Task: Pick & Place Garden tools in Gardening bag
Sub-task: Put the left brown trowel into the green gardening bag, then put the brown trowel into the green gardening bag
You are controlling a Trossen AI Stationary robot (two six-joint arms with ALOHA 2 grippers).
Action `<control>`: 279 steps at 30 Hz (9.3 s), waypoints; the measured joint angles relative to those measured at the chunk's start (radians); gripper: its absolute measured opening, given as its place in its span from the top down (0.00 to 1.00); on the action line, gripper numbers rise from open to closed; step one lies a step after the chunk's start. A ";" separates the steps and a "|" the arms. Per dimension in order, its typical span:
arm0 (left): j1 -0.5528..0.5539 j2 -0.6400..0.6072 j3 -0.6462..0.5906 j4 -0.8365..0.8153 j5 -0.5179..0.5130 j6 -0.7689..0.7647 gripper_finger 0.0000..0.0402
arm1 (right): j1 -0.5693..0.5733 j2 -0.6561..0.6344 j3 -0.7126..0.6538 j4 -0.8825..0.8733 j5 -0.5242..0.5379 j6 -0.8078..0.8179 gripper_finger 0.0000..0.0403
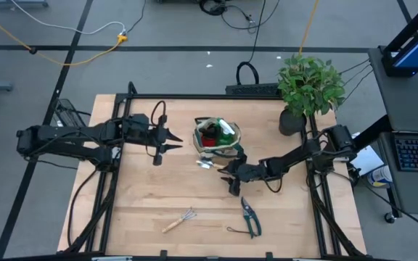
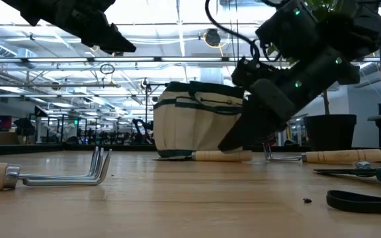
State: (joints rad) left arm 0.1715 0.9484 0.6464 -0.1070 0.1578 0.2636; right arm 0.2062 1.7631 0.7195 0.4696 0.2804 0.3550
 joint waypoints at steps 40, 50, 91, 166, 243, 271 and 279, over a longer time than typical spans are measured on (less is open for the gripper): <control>0.000 0.000 0.000 -0.032 0.002 0.000 0.77 | -0.093 -0.008 0.001 -0.148 -0.077 -0.079 0.85; 0.000 0.000 0.001 -0.034 0.001 0.000 0.77 | -0.073 -0.228 -0.001 -0.212 -0.152 -0.106 0.85; 0.000 0.000 0.001 -0.040 -0.001 0.026 0.77 | -0.135 -0.406 0.461 -1.013 0.297 -1.516 0.85; 0.003 0.000 0.001 -0.030 -0.002 0.029 0.77 | -0.216 -0.308 0.128 -0.187 0.131 -1.630 0.62; -0.327 0.350 0.001 0.232 -0.187 -0.485 0.77 | 0.156 -0.736 -0.021 -1.327 -0.208 0.874 0.64; -0.287 0.349 0.001 0.237 -0.159 -0.457 0.77 | 0.233 -0.721 -0.171 -1.287 -0.273 1.314 0.64; -0.287 0.349 0.001 0.238 -0.158 -0.458 0.77 | 0.233 -0.756 -0.172 -1.286 -0.146 1.570 0.64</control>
State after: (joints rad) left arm -0.1154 1.2976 0.6476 0.1310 -0.0002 -0.1940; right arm 0.4389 1.0071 0.5474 -0.8160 0.1341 1.9247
